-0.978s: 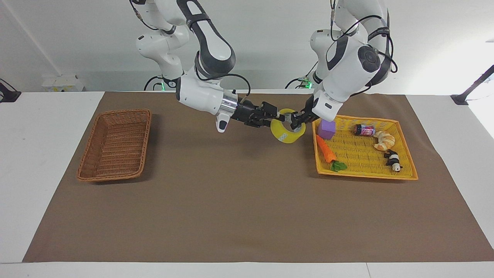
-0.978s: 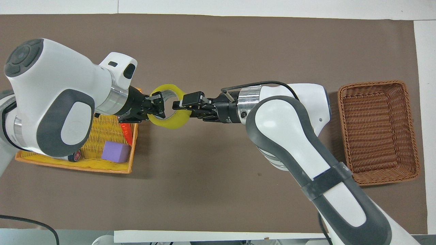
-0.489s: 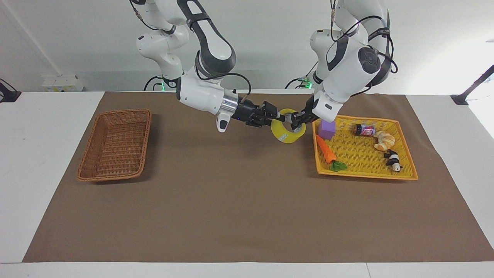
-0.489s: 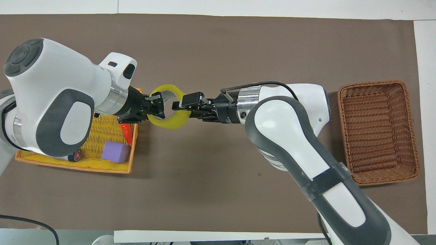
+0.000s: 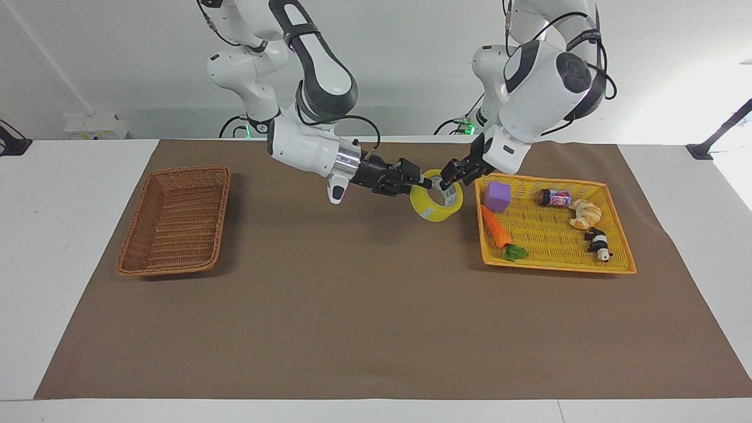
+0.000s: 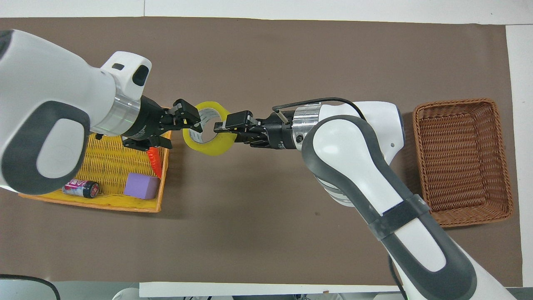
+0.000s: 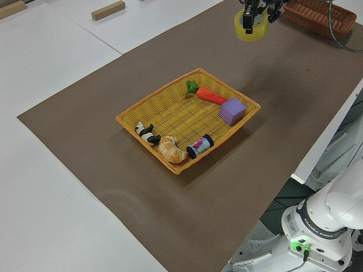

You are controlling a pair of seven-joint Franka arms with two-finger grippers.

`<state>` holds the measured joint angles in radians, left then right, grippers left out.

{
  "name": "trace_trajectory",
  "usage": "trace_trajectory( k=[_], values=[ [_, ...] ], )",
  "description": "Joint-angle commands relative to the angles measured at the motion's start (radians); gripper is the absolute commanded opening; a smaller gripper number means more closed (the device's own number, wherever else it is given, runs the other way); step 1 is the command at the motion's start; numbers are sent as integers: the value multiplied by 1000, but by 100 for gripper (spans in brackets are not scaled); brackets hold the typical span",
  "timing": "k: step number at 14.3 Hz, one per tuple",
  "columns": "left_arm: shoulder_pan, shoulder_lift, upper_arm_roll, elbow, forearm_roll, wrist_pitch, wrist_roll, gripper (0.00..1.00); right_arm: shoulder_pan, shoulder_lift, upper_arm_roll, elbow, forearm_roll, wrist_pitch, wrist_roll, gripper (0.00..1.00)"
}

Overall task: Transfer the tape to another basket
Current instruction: 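Open the left gripper and withdraw it while the right gripper pulls the tape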

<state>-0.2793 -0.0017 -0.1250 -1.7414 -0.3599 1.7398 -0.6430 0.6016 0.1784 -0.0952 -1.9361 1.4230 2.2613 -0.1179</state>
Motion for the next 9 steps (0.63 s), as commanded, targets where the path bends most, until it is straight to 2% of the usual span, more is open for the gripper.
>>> trace_trajectory(
  k=[1,2,4,6,9],
  values=[
    [63,-11,2,75,102,-115,5,100,-64,-19,5,-4,1,-28,-42,0],
    [93,-24,5,65,160,-124,73,100,-106,-25,3,-6,-2,-78,-54,0],
    [200,-29,8,49,185,-163,259,100,-192,-31,2,-12,-44,-167,-75,0],
    [297,-35,10,53,211,-195,383,100,-294,-33,2,-14,-149,-270,-100,0],
    [376,-46,10,39,297,-200,569,100,-477,-39,0,-6,-297,-472,-132,0]
  ],
)
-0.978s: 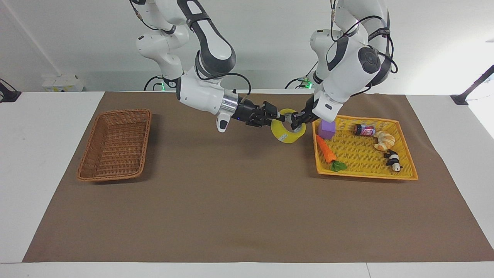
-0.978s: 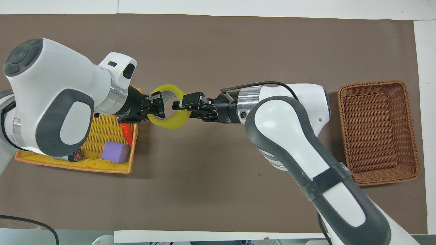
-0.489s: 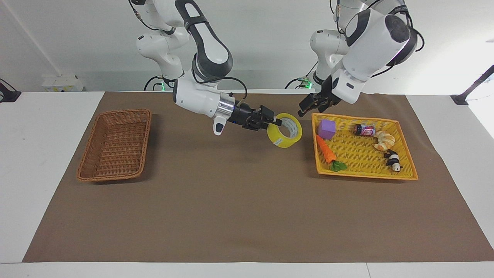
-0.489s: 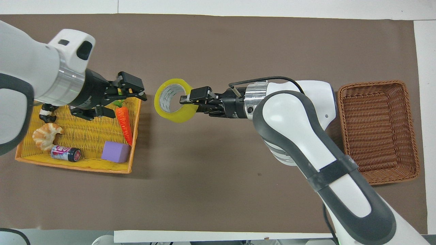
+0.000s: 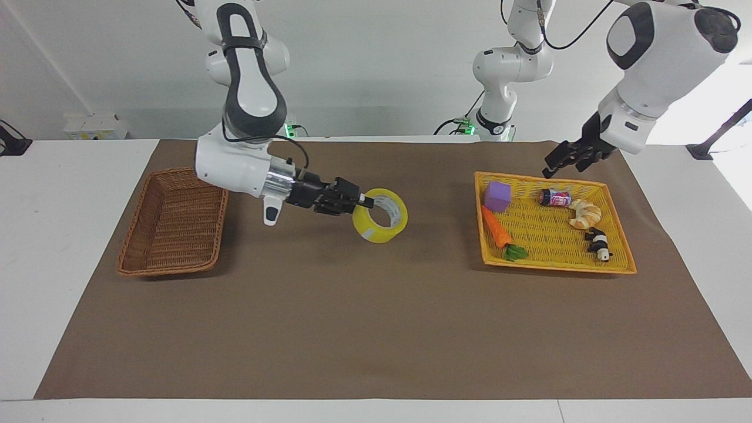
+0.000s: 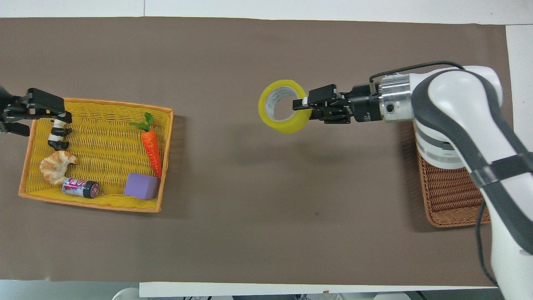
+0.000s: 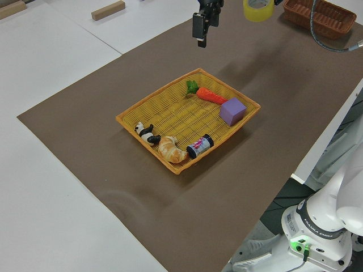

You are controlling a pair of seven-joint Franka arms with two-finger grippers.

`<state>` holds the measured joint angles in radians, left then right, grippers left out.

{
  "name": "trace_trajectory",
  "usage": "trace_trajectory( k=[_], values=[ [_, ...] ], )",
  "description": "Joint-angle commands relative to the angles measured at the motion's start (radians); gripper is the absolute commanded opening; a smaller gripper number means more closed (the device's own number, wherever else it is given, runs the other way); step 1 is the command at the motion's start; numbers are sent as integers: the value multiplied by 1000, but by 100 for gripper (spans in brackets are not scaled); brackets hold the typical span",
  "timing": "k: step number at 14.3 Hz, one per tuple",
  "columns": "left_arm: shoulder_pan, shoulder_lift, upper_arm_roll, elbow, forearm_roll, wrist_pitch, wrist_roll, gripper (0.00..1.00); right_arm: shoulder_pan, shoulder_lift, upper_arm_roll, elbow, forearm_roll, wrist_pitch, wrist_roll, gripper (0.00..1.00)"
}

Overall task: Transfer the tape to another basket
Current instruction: 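Carry the tape over the wicker basket and lower it with the right gripper, then open the right gripper to release the tape into the basket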

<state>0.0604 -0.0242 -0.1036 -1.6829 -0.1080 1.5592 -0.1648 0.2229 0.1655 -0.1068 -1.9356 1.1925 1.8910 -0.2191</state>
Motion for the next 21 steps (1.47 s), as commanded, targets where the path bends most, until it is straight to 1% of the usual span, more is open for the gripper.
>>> trace_trajectory(
  k=[1,4,6,9,11,13,15,17,18,20,21],
  values=[
    [64,-26,-11,-18,57,-27,128,100,-162,-27,12,-5,-124,-162,-73,0],
    [87,-34,-10,-24,64,-16,139,100,-379,-34,10,-2,-325,-330,-230,0],
    [87,-34,-10,-24,64,-11,136,100,-506,-35,9,0,-434,-406,-342,0],
    [88,-34,-7,-24,64,-14,136,100,-673,-32,9,32,-575,-475,-494,0],
    [88,-34,-7,-24,64,-15,136,100,-744,-27,9,32,-651,-468,-577,0],
    [87,-34,-8,-24,64,-14,136,100,-777,8,10,33,-660,-463,-602,0],
    [79,-33,-7,-23,64,-5,134,100,-771,25,10,32,-651,-426,-602,0],
    [79,-25,-7,-17,70,44,137,100,-767,69,18,32,-645,-391,-605,0],
    [88,-25,-16,-11,91,67,133,100,-757,81,18,27,-643,-379,-620,0],
    [99,-20,-42,6,102,24,136,100,-732,83,18,17,-643,-339,-631,0],
    [151,-14,-82,17,103,-13,142,100,-731,83,18,9,-643,-333,-631,0]
  ],
)
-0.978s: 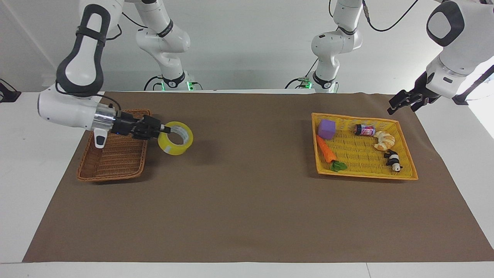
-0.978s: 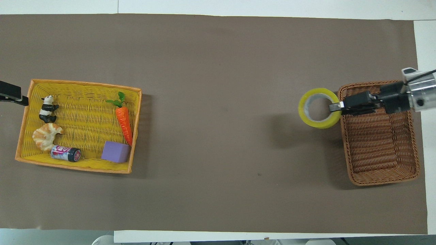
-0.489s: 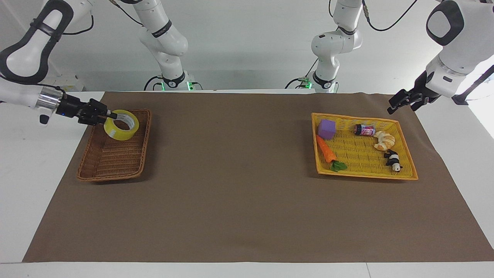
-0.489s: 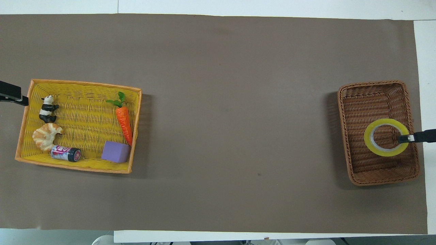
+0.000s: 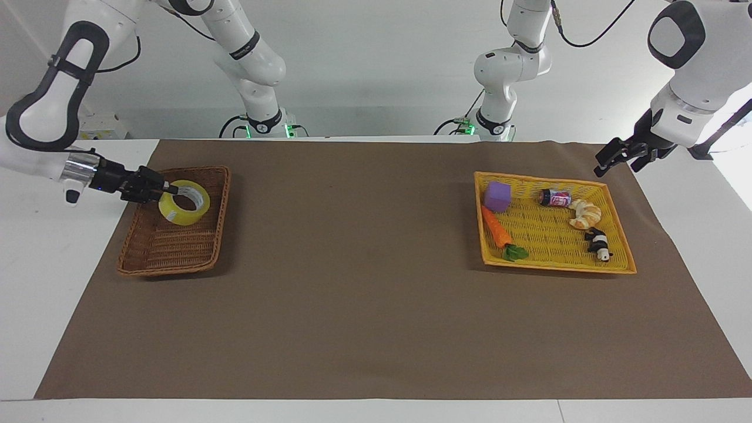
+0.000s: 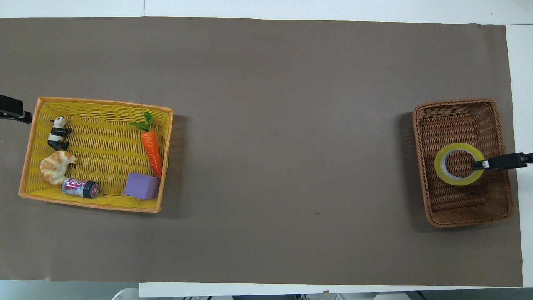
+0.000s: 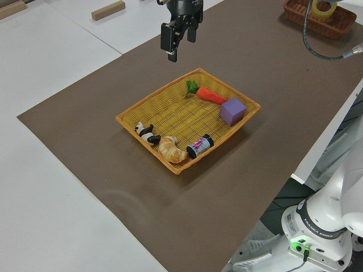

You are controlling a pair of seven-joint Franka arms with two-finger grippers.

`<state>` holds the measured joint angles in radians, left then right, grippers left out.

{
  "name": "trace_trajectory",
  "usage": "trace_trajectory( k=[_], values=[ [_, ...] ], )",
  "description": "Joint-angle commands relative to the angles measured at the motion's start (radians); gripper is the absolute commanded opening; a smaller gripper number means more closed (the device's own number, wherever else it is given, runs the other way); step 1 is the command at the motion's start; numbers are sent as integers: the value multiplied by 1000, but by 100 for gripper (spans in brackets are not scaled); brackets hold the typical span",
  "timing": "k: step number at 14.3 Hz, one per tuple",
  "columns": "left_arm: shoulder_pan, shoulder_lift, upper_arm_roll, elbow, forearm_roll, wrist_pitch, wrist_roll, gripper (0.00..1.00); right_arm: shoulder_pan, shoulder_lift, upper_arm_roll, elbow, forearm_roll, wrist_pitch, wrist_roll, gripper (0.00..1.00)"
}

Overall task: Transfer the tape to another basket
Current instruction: 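Open the right gripper to release the tape into the basket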

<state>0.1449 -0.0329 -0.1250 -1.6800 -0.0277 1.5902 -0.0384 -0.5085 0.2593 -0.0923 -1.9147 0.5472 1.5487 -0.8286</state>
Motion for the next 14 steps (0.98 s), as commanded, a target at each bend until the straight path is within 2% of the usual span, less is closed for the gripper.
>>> trace_trajectory(
  k=[1,6,9,10,11,12,13,14],
  values=[
    [93,2,-96,20,26,-58,15,100,2,-8,3,-15,-7,24,-32,0],
    [79,45,-97,80,34,-79,17,100,5,-9,3,-33,-45,59,-50,3],
    [36,50,-91,80,40,-79,26,100,7,-11,3,-43,-50,74,-50,12],
    [27,50,-90,80,38,-79,41,100,7,-11,3,-43,-50,74,-50,24],
    [24,50,-81,80,35,-78,48,100,7,-11,3,-43,-50,74,-50,45],
    [-5,50,-49,80,32,-79,57,100,7,-11,3,-43,-50,76,-50,77],
    [-22,48,-18,80,29,-79,70,100,7,-11,3,-43,-50,79,-49,100],
    [-34,48,-6,82,26,-84,81,100,7,-11,2,-41,-52,82,-50,100]
  ],
)
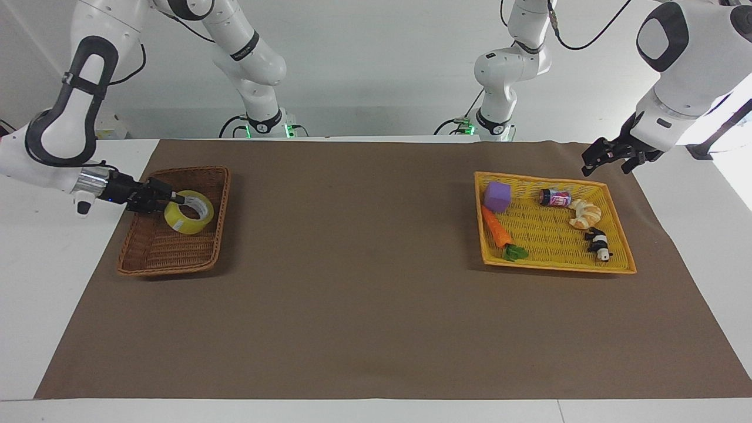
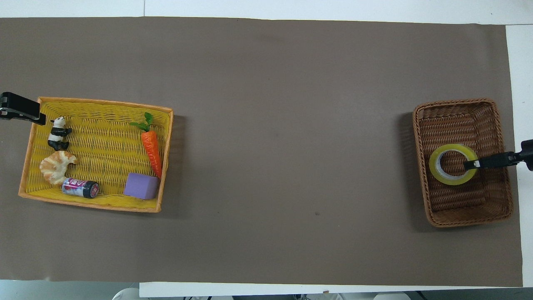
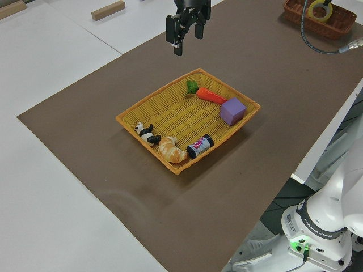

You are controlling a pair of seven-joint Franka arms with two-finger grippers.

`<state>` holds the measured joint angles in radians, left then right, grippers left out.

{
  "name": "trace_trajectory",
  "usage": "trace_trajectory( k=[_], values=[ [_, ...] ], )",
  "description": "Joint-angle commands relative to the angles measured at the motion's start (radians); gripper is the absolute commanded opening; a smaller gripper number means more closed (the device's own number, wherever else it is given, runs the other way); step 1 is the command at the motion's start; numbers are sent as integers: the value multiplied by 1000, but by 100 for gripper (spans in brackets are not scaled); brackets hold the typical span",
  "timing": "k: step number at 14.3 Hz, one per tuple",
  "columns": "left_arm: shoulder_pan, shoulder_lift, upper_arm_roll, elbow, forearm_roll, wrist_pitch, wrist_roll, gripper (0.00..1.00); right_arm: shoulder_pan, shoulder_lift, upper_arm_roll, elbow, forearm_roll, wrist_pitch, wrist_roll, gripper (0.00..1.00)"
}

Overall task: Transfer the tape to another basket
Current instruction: 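Open the right gripper to release the tape into the basket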

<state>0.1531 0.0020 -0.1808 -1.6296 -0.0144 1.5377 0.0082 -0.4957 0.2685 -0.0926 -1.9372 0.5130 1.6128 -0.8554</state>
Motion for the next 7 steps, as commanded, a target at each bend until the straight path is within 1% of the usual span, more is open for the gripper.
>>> trace_trajectory(
  k=[1,4,7],
  values=[
    [-53,12,52,31,11,-33,41,100,-6,-20,4,-16,-18,21,-24,100],
    [-61,6,53,30,11,-54,49,100,-3,-29,5,0,-50,27,-22,100],
    [-75,4,53,34,11,-54,49,100,37,-57,4,52,-122,29,-11,100]
  ],
)
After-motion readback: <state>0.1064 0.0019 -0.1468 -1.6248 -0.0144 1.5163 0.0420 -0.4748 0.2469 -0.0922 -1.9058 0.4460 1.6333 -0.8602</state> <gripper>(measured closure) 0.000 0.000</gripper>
